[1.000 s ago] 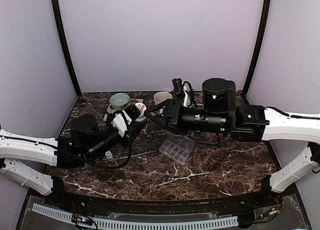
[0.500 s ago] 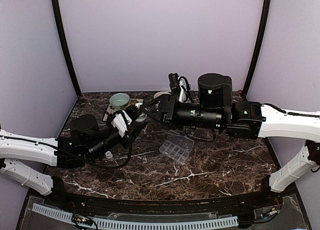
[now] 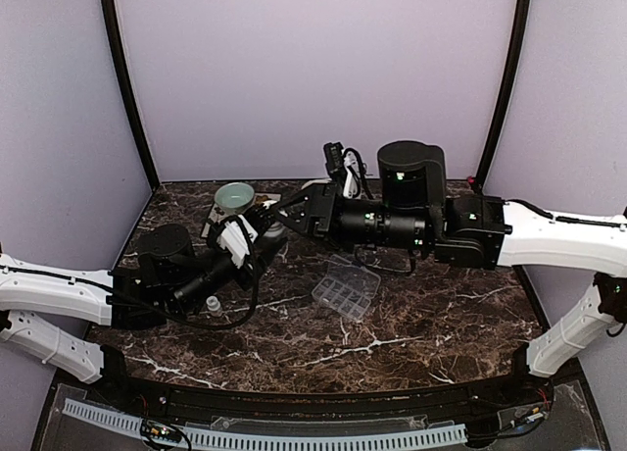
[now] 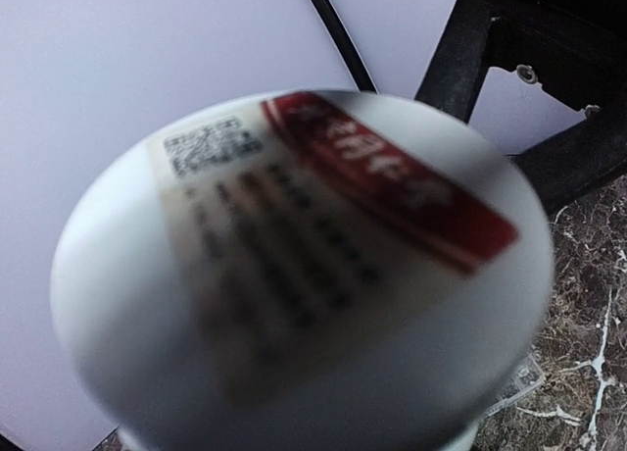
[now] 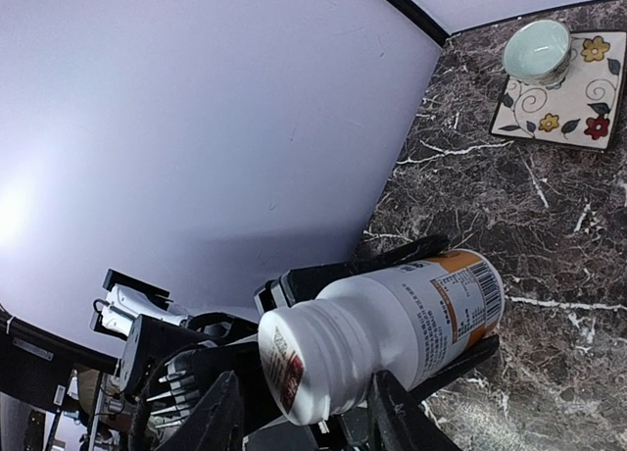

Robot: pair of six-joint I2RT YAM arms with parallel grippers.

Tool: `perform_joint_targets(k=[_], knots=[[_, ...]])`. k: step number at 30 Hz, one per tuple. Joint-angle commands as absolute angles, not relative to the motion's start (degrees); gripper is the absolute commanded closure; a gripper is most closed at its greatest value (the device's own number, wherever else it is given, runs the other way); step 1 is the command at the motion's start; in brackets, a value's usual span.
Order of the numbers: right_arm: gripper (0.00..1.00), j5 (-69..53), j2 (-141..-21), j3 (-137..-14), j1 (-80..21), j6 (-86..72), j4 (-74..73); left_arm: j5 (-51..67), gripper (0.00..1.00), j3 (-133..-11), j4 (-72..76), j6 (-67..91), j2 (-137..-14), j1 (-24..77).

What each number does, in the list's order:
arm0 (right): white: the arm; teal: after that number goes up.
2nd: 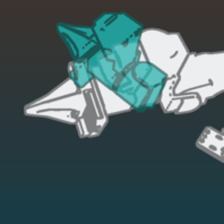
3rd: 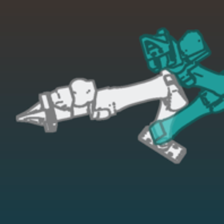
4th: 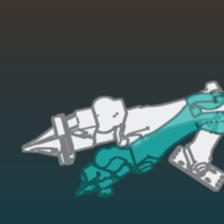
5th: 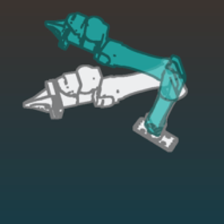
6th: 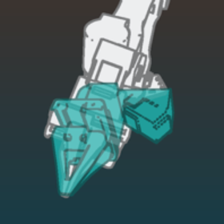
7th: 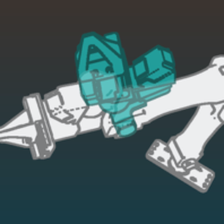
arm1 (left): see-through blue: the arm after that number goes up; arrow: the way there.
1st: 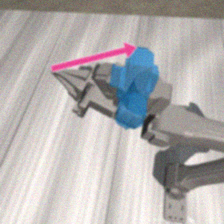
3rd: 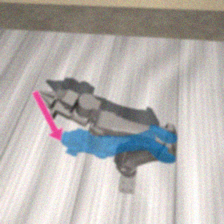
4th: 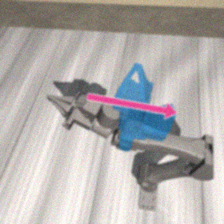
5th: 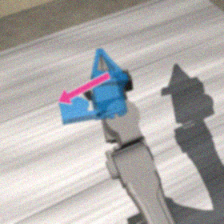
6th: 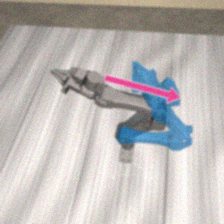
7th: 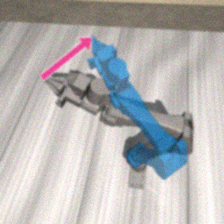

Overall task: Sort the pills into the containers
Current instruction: Close the lid of the pill bottle on the pill bottle.

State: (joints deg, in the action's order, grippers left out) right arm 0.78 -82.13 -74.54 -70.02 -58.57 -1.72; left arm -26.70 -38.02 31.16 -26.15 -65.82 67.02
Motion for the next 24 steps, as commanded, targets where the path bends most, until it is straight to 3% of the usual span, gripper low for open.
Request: perform_joint_targets(k=[1,24], knots=[[0.57,-1.5,-84.1,-76.5,-69.8,-58.3,-1.3,-24.2,1.0,-38.7,32.6,-26.4,-64.5,67.5],[0.81,-5.2,-86.7,-73.6,-69.0,-61.1,-0.3,-21.7,1.0,-38.2,32.1,-26.2,-63.4,67.6]])
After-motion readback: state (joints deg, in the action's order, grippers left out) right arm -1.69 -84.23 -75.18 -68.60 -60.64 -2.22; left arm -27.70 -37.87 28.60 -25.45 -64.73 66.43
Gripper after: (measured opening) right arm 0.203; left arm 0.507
